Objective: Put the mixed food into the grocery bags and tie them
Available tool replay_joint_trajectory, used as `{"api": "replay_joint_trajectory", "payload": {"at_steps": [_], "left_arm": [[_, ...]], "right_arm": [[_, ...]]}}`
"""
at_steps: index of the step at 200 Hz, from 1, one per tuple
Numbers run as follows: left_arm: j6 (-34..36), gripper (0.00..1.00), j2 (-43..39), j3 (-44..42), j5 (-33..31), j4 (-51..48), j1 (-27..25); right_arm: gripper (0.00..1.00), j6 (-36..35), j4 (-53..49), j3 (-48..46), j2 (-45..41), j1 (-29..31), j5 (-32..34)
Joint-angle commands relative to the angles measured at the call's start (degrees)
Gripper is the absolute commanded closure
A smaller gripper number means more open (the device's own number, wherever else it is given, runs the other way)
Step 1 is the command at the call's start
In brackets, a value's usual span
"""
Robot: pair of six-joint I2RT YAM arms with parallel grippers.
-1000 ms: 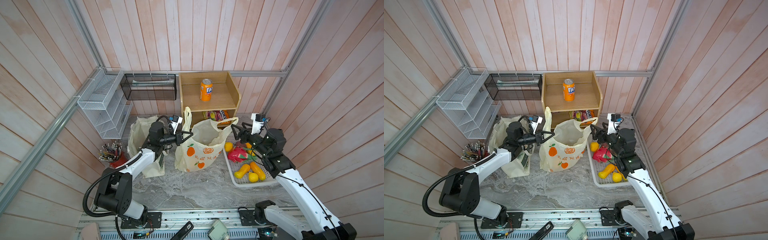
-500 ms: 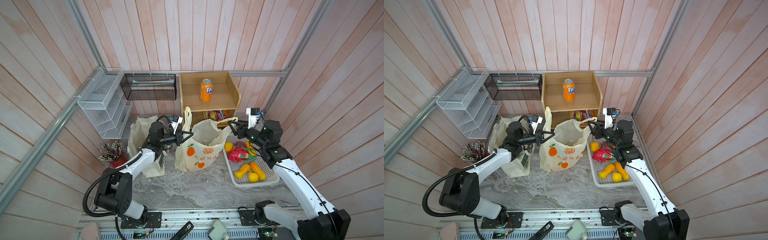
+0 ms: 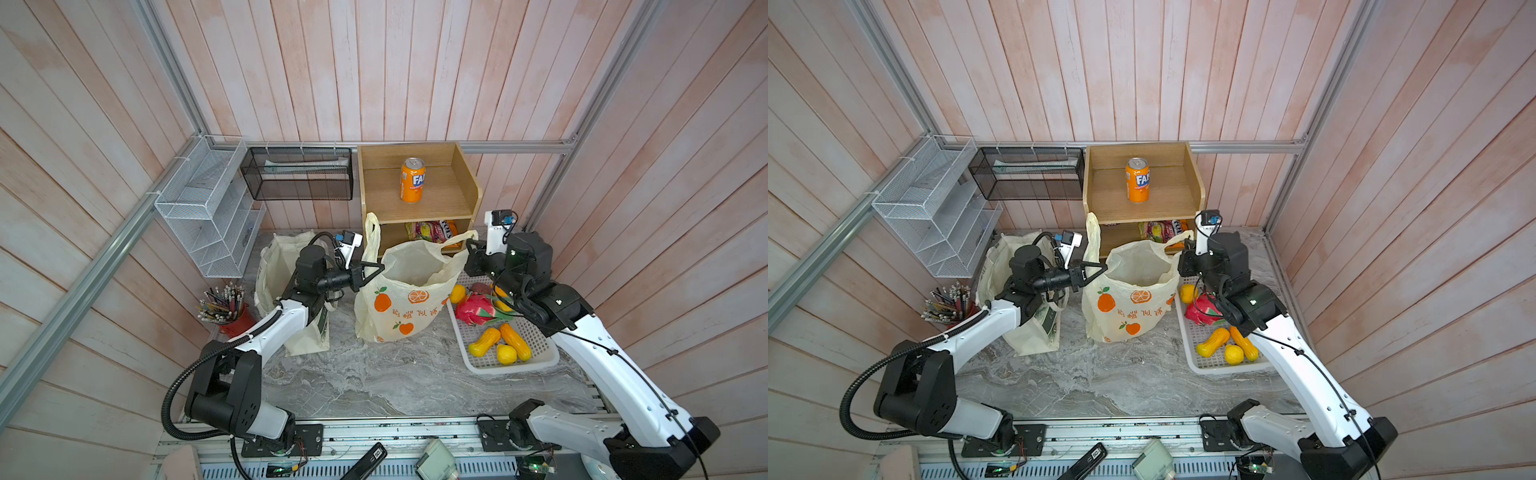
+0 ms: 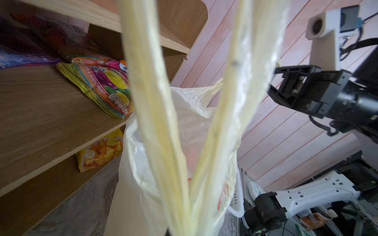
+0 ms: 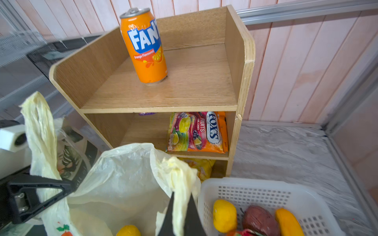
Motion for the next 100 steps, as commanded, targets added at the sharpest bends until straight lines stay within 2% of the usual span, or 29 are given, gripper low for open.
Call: {"api": "replay_joint_trajectory", "payload": {"at_steps": [1, 12, 29, 63, 77, 100], "left_arm": [[-1.84, 1.00, -4.12, -1.76, -14.38, -2.91, -0.10], [-1.29, 1.00, -5.83, -2.84, -17.15, -3.15, -0.24], [-0.33, 1.00, -8.04, -4.87, -16.71, -0.82, -0.24], [2.72, 1.00, -6.62, -2.62, -6.93, -2.07, -0.32], [1.79, 1.00, -4.90, -2.31, -2.53, -0.07, -0.56], [0.75, 1.00, -2.39, -2.00, 1.17, 2.86, -2.04]], "right_arm": [[1.00, 1.65, -12.51, 3.08, 3.53, 7.04, 23.88], [1.00, 3.88, -14.52, 4.46, 4.64, 10.41, 27.37], [1.00, 7.15, -17.67, 7.16, 6.57, 14.77, 30.25], [1.00, 12.12, -20.41, 12.64, 10.09, 22.18, 31.17], [1.00, 12.97, -20.19, 14.71, 11.54, 24.51, 30.68], [1.00, 13.44, -20.50, 18.64, 13.97, 26.50, 30.12]]}}
